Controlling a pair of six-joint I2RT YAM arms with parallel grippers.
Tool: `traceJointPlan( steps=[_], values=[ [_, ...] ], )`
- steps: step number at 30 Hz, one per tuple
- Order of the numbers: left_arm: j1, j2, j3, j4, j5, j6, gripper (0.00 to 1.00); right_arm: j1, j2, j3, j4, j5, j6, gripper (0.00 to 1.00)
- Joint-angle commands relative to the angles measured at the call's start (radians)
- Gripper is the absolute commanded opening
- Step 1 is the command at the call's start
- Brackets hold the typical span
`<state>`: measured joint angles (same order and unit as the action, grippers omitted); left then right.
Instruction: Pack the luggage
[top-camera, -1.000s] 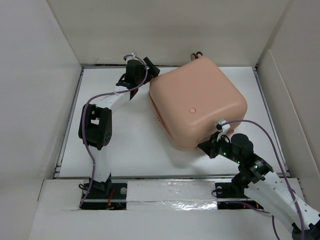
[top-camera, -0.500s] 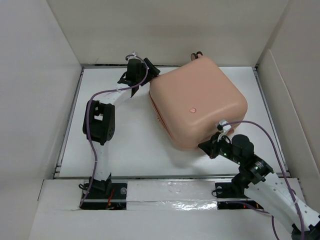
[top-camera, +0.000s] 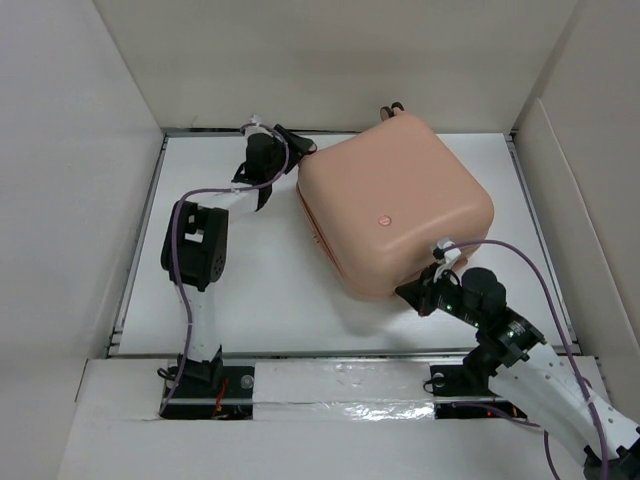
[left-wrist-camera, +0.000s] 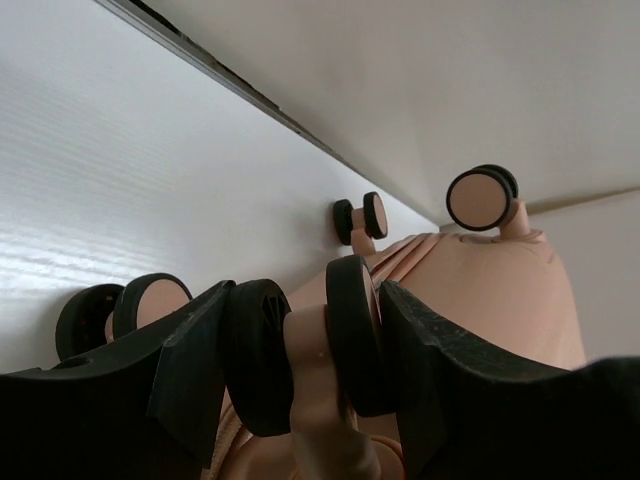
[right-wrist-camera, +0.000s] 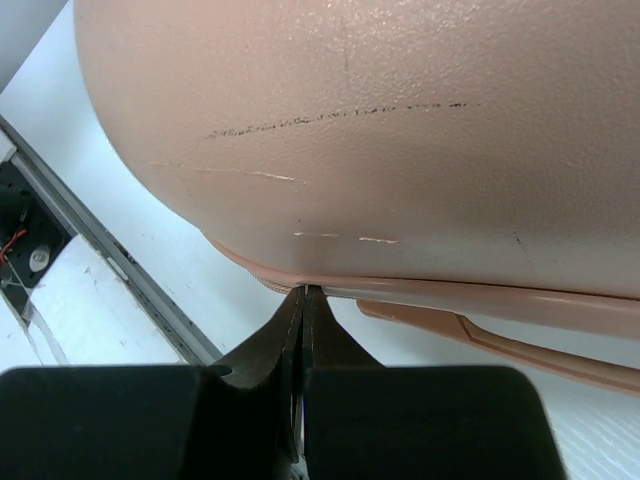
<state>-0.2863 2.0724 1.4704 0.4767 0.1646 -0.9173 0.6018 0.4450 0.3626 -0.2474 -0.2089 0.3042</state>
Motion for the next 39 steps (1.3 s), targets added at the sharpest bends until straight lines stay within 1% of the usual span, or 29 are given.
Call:
traceJointPlan(
  steps=[1, 3, 4, 6, 7, 8, 9, 10, 11, 12, 13, 14, 16, 17, 18, 19, 20, 22, 23, 24, 25, 29, 31, 32, 34, 35, 36, 38, 39],
  values=[
    [0.051, -0.141, -0.205, 0.244, -0.017, 0.008, 0.00, -0.011, 0.014, 0.021, 0.088, 0.072, 0.001, 0.00],
    [0.081, -0.207, -0.316, 0.296, -0.083, 0.018, 0.00, -0.033, 0.058, 0.033, 0.137, 0.051, -0.013, 0.00],
    [0.096, -0.283, -0.444, 0.363, -0.103, 0.017, 0.00, -0.055, 0.082, 0.050, 0.160, 0.037, -0.019, 0.00],
    [0.130, -0.359, -0.579, 0.449, -0.146, -0.003, 0.00, -0.083, 0.184, 0.071, 0.235, -0.009, -0.045, 0.00],
    [0.130, -0.430, -0.693, 0.512, -0.155, -0.006, 0.00, -0.115, 0.225, 0.085, 0.279, -0.017, -0.056, 0.00],
    [0.139, -0.464, -0.746, 0.536, -0.186, -0.008, 0.00, -0.137, 0.272, 0.104, 0.308, -0.045, -0.068, 0.00],
    [0.139, -0.503, -0.789, 0.548, -0.200, 0.000, 0.00, -0.161, 0.378, 0.163, 0.357, -0.070, -0.098, 0.00],
    [0.139, -0.573, -0.871, 0.559, -0.211, -0.002, 0.00, -0.187, 0.432, 0.206, 0.370, -0.093, -0.115, 0.00],
    [0.139, -0.606, -0.916, 0.575, -0.209, -0.005, 0.00, -0.224, 0.483, 0.304, 0.375, -0.140, -0.120, 0.00],
    [0.139, -0.638, -0.953, 0.591, -0.208, -0.008, 0.00, -0.235, 0.565, 0.349, 0.355, -0.152, -0.143, 0.00],
    [0.139, -0.696, -1.010, 0.593, -0.205, -0.018, 0.00, -0.235, 0.590, 0.370, 0.362, -0.161, -0.146, 0.00],
    [0.139, -0.716, -1.024, 0.588, -0.194, -0.017, 0.00, -0.220, 0.603, 0.375, 0.372, -0.174, -0.143, 0.00],
    [0.171, -0.759, -1.015, 0.545, -0.178, -0.014, 0.00, -0.180, 0.565, 0.278, 0.424, -0.179, -0.108, 0.00],
    [0.180, -0.764, -1.003, 0.537, -0.148, -0.015, 0.00, -0.154, 0.540, 0.219, 0.439, -0.155, -0.090, 0.00],
    [0.190, -0.764, -0.990, 0.536, -0.128, -0.020, 0.00, -0.102, 0.514, 0.158, 0.471, -0.144, -0.044, 0.00],
    [0.190, -0.756, -0.957, 0.524, -0.120, -0.025, 0.00, -0.079, 0.467, 0.034, 0.496, -0.139, -0.016, 0.00],
    [0.190, -0.749, -0.937, 0.516, -0.116, -0.028, 0.00, -0.057, 0.443, -0.023, 0.526, -0.120, 0.013, 0.00],
    [0.190, -0.714, -0.900, 0.510, -0.109, -0.035, 0.00, -0.007, 0.399, -0.138, 0.530, -0.084, 0.082, 0.00],
    [0.190, -0.703, -0.895, 0.516, -0.102, -0.043, 0.00, 0.007, 0.358, -0.161, 0.530, -0.067, 0.099, 0.00],
    [0.190, -0.693, -0.892, 0.519, -0.100, -0.043, 0.00, 0.016, 0.342, -0.177, 0.519, -0.019, 0.122, 0.00],
    [0.190, -0.675, -0.894, 0.522, -0.097, -0.043, 0.00, 0.016, 0.327, -0.180, 0.505, -0.001, 0.124, 0.00],
    [0.190, -0.652, -0.918, 0.540, -0.083, -0.046, 0.00, 0.016, 0.325, -0.111, 0.445, 0.054, 0.079, 0.00],
    [0.190, -0.644, -0.924, 0.545, -0.074, -0.046, 0.00, 0.016, 0.348, -0.065, 0.349, 0.058, 0.030, 0.00],
    [0.190, -0.647, -0.926, 0.543, -0.074, -0.045, 0.00, 0.016, 0.351, -0.048, 0.327, 0.066, 0.020, 0.00],
    [0.190, -0.661, -0.920, 0.536, -0.074, -0.046, 0.00, 0.016, 0.327, -0.027, 0.294, 0.100, 0.009, 0.11],
    [0.190, -0.667, -0.914, 0.530, -0.074, -0.046, 0.00, 0.016, 0.310, -0.025, 0.287, 0.129, 0.010, 0.23],
    [0.190, -0.675, -0.906, 0.521, -0.074, -0.046, 0.00, 0.016, 0.295, -0.025, 0.298, 0.184, 0.015, 0.29],
    [0.190, -0.698, -0.877, 0.490, -0.065, -0.052, 0.00, 0.007, 0.253, -0.024, 0.319, 0.230, 0.006, 0.38],
    [0.190, -0.706, -0.866, 0.481, -0.060, -0.057, 0.00, -0.005, 0.251, -0.016, 0.316, 0.262, -0.017, 0.38]
  ],
)
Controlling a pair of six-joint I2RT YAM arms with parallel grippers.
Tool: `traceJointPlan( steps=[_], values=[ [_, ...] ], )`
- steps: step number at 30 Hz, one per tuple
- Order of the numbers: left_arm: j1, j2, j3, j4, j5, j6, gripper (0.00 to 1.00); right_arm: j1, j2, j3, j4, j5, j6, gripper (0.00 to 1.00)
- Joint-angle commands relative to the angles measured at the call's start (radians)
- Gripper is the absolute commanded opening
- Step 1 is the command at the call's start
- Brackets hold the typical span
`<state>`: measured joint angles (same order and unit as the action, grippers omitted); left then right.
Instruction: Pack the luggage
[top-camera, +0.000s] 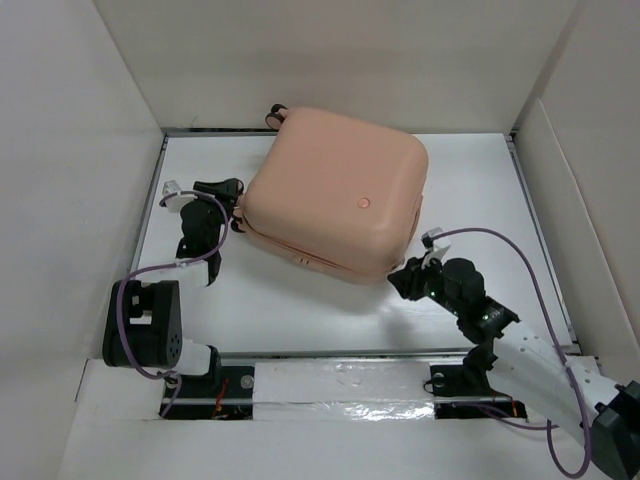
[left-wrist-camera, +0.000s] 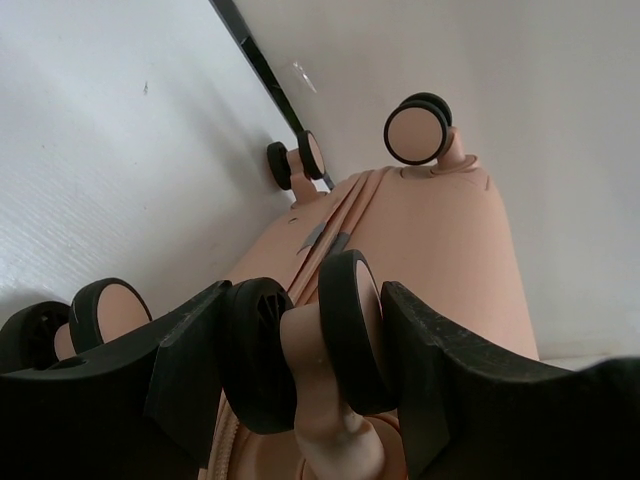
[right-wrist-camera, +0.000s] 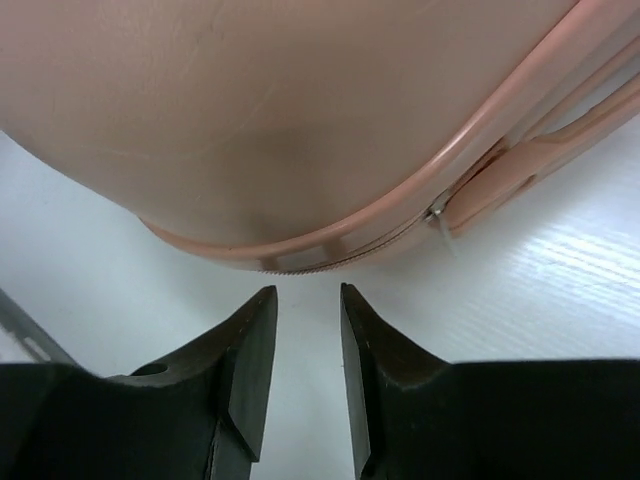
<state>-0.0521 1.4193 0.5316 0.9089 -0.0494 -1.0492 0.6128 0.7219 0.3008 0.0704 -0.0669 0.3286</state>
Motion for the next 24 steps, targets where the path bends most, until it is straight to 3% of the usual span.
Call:
traceJointPlan(
  steps=[1, 6, 11, 17, 18, 20, 24],
  values=[
    [-0.045, -0.069, 0.086, 0.018, 0.160, 0.072, 0.00, -0.016, -0.007, 0.082, -0.020, 0.142, -0.054, 0.37],
    [-0.045, -0.152, 0.179, -0.116, 0.178, 0.074, 0.00, -0.016, 0.050, 0.136, -0.067, 0.234, -0.046, 0.35],
    [-0.045, -0.253, 0.313, -0.306, 0.194, 0.113, 0.00, -0.025, 0.031, 0.142, -0.067, 0.236, -0.039, 0.48],
    [-0.035, -0.298, 0.432, -0.433, 0.194, 0.159, 0.00, -0.025, -0.076, 0.132, -0.155, 0.220, -0.037, 0.54],
    [-0.035, -0.301, 0.436, -0.441, 0.194, 0.161, 0.00, -0.025, -0.088, 0.124, -0.159, 0.210, -0.028, 0.50],
    [-0.035, -0.310, 0.420, -0.459, 0.201, 0.158, 0.00, -0.025, -0.113, 0.101, -0.156, 0.200, -0.022, 0.31],
    [-0.035, -0.347, 0.326, -0.478, 0.212, 0.152, 0.00, -0.025, -0.130, 0.093, -0.176, 0.194, 0.000, 0.18]
  ],
)
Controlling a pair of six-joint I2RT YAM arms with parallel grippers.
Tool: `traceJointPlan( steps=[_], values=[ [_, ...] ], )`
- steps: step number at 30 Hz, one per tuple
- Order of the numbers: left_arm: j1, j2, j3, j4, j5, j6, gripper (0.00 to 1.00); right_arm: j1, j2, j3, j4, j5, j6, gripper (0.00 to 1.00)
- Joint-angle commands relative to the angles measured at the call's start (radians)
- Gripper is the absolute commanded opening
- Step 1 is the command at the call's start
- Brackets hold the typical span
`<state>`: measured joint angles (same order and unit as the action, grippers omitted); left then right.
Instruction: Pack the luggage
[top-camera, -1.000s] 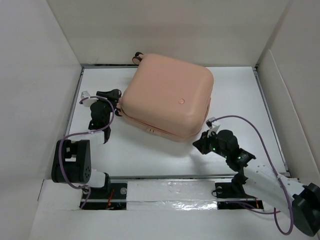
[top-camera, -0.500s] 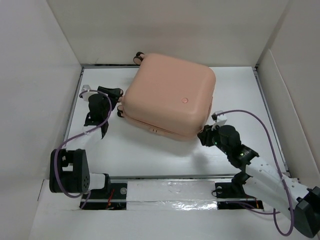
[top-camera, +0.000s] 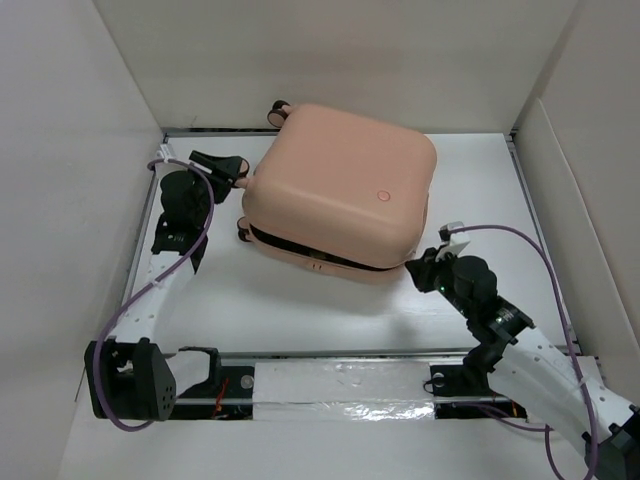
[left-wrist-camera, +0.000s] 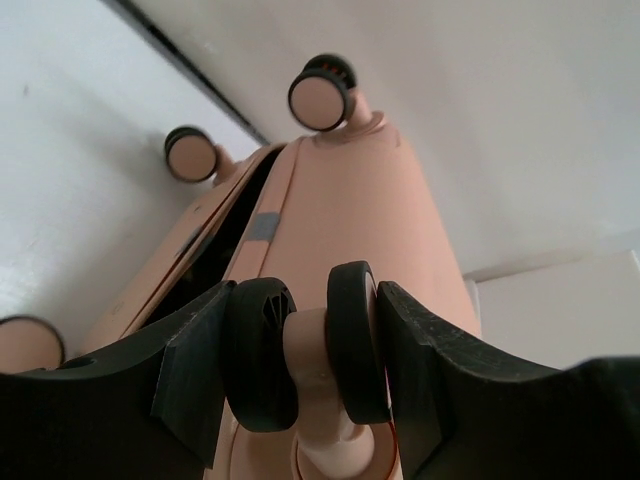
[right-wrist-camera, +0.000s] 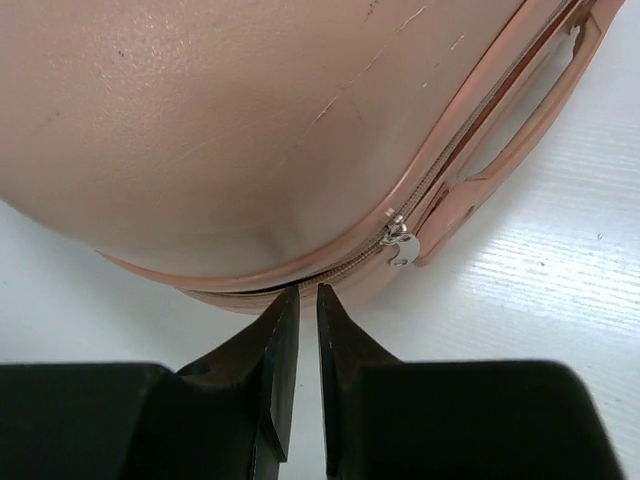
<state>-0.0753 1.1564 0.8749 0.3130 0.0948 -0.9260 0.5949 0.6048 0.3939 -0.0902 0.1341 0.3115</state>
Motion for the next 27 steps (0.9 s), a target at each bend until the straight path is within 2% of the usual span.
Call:
traceJointPlan(
  steps=[1, 4, 5, 9, 14, 15, 17, 18, 20, 24, 27],
  values=[
    [-0.012, -0.104, -0.043, 0.118, 0.060, 0.029, 0.00, -0.007, -0.013, 0.003, -0.023, -0.002, 0.021, 0.17],
    [0.002, -0.122, -0.131, 0.123, 0.065, 0.023, 0.00, -0.007, -0.007, 0.008, -0.042, 0.027, 0.041, 0.23],
    [0.015, -0.123, -0.164, 0.127, 0.069, 0.019, 0.00, -0.007, -0.004, 0.011, -0.045, 0.033, 0.046, 0.34],
    [0.035, -0.109, -0.205, 0.146, 0.062, 0.010, 0.00, -0.007, 0.018, 0.010, -0.048, 0.096, 0.069, 0.48],
    [0.058, -0.029, -0.162, 0.150, 0.052, 0.009, 0.01, -0.017, 0.055, -0.004, 0.027, 0.049, 0.011, 0.47],
    [0.058, -0.020, -0.157, 0.156, 0.059, 0.003, 0.17, -0.017, 0.065, -0.001, 0.047, 0.000, -0.014, 0.44],
    [0.069, -0.009, -0.145, 0.155, 0.033, -0.008, 0.38, -0.017, 0.099, -0.003, 0.072, -0.048, -0.026, 0.40],
    [0.069, -0.014, -0.145, 0.150, 0.017, -0.008, 0.58, -0.017, 0.110, -0.001, 0.076, -0.066, -0.026, 0.40],
    [0.069, -0.035, -0.151, 0.127, -0.036, -0.008, 0.67, -0.017, 0.137, 0.000, 0.072, -0.082, -0.025, 0.36],
    [0.069, -0.121, -0.189, 0.092, -0.177, -0.051, 0.81, -0.017, 0.162, -0.006, 0.072, -0.158, -0.017, 0.36],
    [0.069, -0.220, -0.209, 0.094, -0.265, -0.063, 0.84, -0.004, 0.170, -0.007, 0.057, -0.163, -0.012, 0.36]
  ],
)
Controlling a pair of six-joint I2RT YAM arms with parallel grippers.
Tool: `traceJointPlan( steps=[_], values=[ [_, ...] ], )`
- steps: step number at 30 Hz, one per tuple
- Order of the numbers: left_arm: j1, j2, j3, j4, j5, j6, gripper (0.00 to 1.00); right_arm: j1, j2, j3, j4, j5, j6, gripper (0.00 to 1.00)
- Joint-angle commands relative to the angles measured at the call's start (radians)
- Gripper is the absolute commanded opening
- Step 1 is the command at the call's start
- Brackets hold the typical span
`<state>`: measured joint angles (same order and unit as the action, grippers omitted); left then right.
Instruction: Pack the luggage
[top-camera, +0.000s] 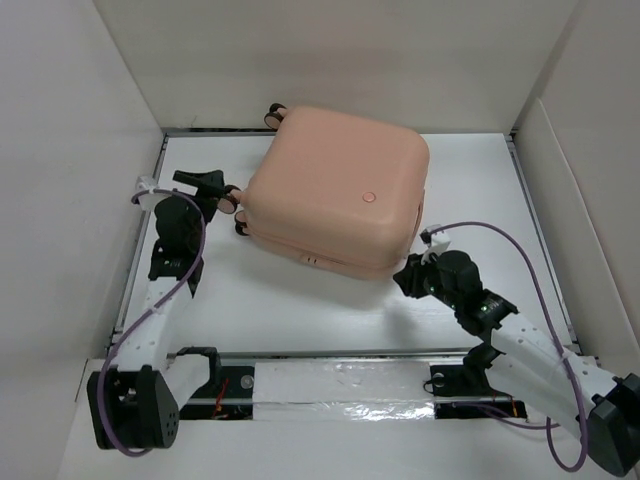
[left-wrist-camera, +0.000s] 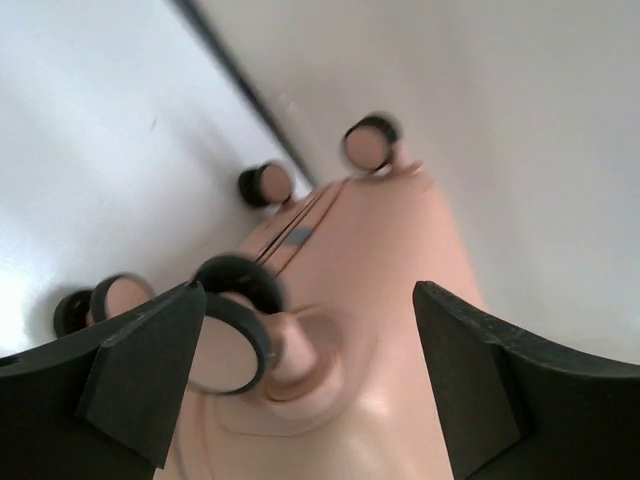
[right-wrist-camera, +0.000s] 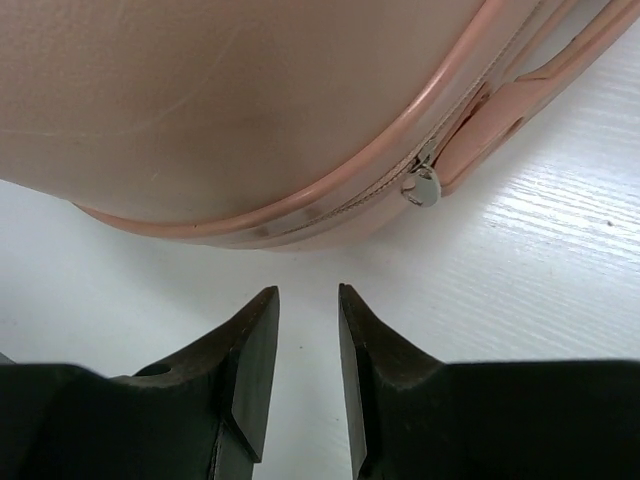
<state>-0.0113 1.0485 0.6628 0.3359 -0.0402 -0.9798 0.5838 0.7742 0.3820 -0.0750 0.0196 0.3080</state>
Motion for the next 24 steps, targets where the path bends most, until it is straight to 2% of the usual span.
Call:
traceJointPlan(
  steps=[1, 2, 3, 4, 6, 9, 10, 11, 13, 14, 15, 16, 17, 18, 19, 20, 21, 22, 24],
  values=[
    [0.005, -0.161, 0.001, 0.089, -0.135, 0.015, 0.83, 0.020, 0.003, 0.003, 0.044, -0.049, -0.004, 0.36],
    [0.005, -0.182, -0.003, 0.101, -0.116, 0.030, 0.76, 0.033, 0.008, -0.002, 0.053, -0.052, 0.003, 0.36],
    [-0.042, -0.203, -0.002, 0.110, -0.110, 0.047, 0.46, 0.033, 0.032, -0.006, 0.063, -0.056, 0.008, 0.36],
    [-0.076, -0.235, -0.002, 0.130, -0.107, 0.100, 0.28, 0.042, 0.052, -0.006, 0.102, -0.061, 0.009, 0.35],
    [-0.145, -0.249, -0.015, 0.159, -0.052, 0.136, 0.00, 0.056, 0.104, 0.009, 0.162, -0.084, 0.008, 0.33],
    [-0.323, -0.243, -0.054, 0.196, -0.042, 0.214, 0.00, 0.118, 0.206, 0.047, 0.231, -0.051, -0.001, 0.29],
    [-0.436, -0.245, -0.066, 0.196, -0.079, 0.239, 0.00, 0.128, 0.229, 0.063, 0.242, -0.032, 0.002, 0.28],
    [-0.491, -0.254, -0.093, 0.199, -0.169, 0.286, 0.00, 0.137, 0.232, 0.072, 0.245, -0.012, 0.006, 0.27],
    [-0.611, -0.298, -0.139, 0.247, -0.249, 0.334, 0.00, 0.137, 0.228, 0.066, 0.322, 0.032, 0.009, 0.27],
    [-0.744, -0.303, -0.187, 0.267, -0.330, 0.348, 0.00, 0.137, 0.232, 0.040, 0.363, 0.043, 0.011, 0.27],
    [-0.809, -0.306, -0.210, 0.287, -0.357, 0.369, 0.00, 0.137, 0.238, 0.028, 0.445, 0.037, 0.003, 0.29],
    [-0.879, -0.291, -0.238, 0.311, -0.386, 0.380, 0.00, 0.137, 0.247, 0.038, 0.426, 0.020, -0.007, 0.30],
    [-0.957, -0.274, -0.268, 0.324, -0.491, 0.395, 0.00, 0.137, 0.254, 0.081, 0.391, 0.019, -0.012, 0.30],
    [-1.127, -0.254, -0.279, 0.307, -0.571, 0.408, 0.00, 0.137, 0.247, 0.098, 0.297, 0.025, -0.021, 0.32],
    [-1.210, -0.207, -0.295, 0.295, -0.664, 0.406, 0.00, 0.137, 0.234, 0.101, 0.270, 0.040, -0.024, 0.34],
    [-1.284, -0.182, -0.330, 0.298, -0.819, 0.400, 0.00, 0.137, 0.209, 0.081, 0.255, 0.040, -0.024, 0.38],
    [-1.381, -0.154, -0.339, 0.295, -0.876, 0.382, 0.00, 0.137, 0.145, 0.066, 0.221, 0.043, -0.023, 0.40],
    [-1.397, -0.109, -0.338, 0.249, -0.906, 0.325, 0.00, 0.137, 0.104, 0.049, 0.202, 0.057, -0.008, 0.40],
    [-1.397, -0.065, -0.338, 0.239, -0.863, 0.284, 0.00, 0.126, -0.022, -0.024, 0.192, 0.088, 0.012, 0.41]
  ],
)
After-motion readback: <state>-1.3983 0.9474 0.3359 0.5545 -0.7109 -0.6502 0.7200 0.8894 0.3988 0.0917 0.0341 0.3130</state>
